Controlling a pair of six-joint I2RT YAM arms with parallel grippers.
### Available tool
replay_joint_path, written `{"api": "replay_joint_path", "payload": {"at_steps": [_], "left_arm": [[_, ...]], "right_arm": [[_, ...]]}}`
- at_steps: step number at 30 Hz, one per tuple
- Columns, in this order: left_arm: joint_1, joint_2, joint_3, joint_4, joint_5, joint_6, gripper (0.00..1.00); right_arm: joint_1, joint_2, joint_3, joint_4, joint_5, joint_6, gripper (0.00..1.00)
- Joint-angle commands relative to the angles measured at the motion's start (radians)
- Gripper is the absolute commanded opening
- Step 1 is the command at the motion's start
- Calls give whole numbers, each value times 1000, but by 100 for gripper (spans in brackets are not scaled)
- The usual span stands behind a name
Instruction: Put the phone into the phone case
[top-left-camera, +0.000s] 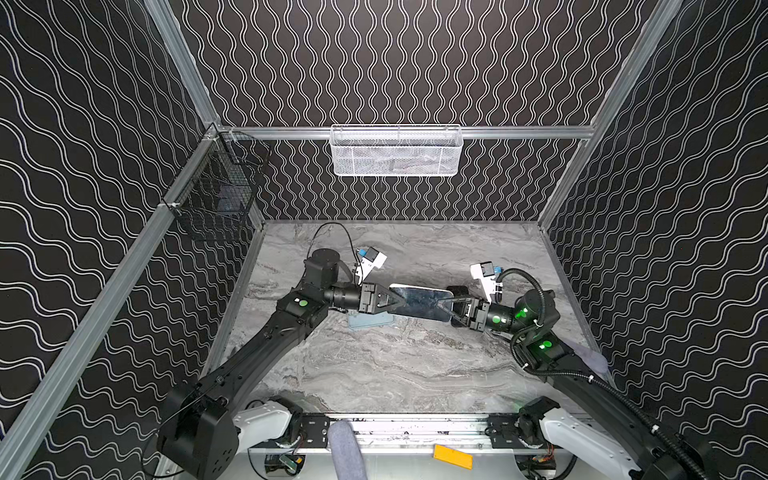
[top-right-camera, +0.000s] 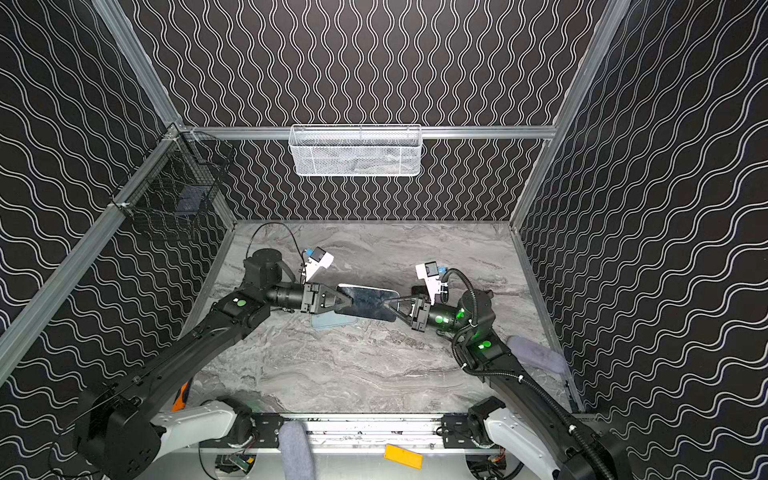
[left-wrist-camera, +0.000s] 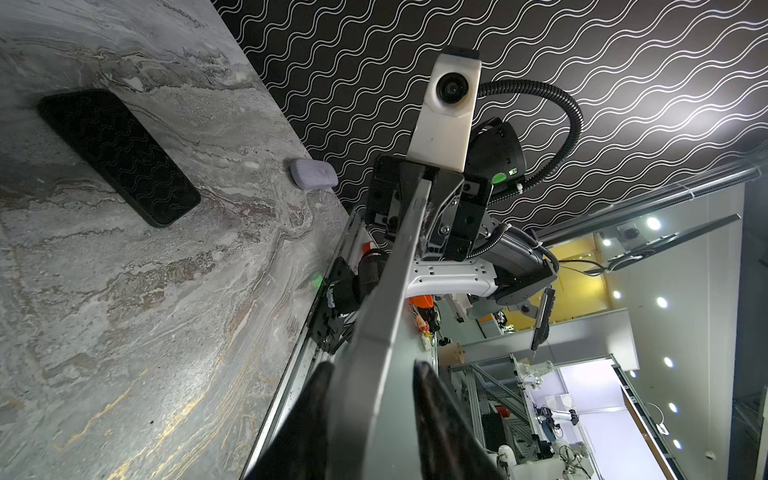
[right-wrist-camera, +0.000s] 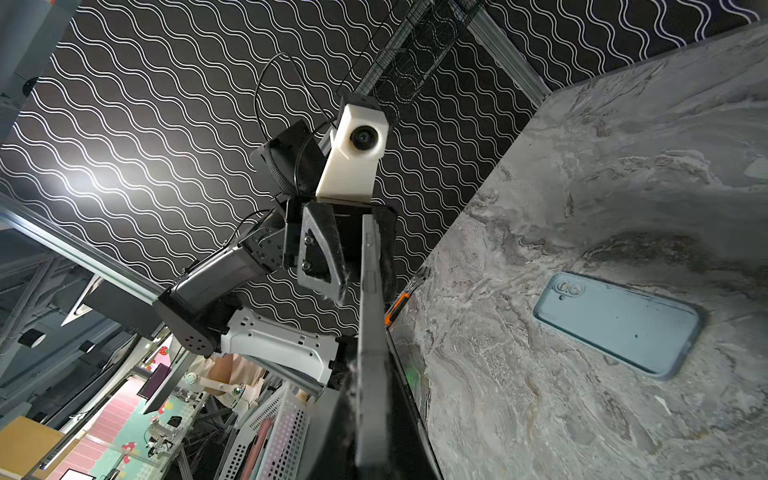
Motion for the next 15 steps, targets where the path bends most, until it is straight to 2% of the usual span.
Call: {"api": "replay_joint_path", "payload": {"at_steps": [1, 9, 12, 15], "left_arm": [[-6, 5, 11, 39, 44, -13, 30], [-7, 14, 3, 111, 65, -60, 19], [-8, 15, 4, 111, 70, -58, 13], [-8, 17, 4, 112, 67, -56, 4]], "right_arm": [[-1, 14, 8, 31, 38, -11, 0], [-1, 32, 8, 37, 49, -1, 0], [-35, 26, 10, 18, 68, -7, 2], [-42, 12, 4, 15, 97, -4, 24]]}}
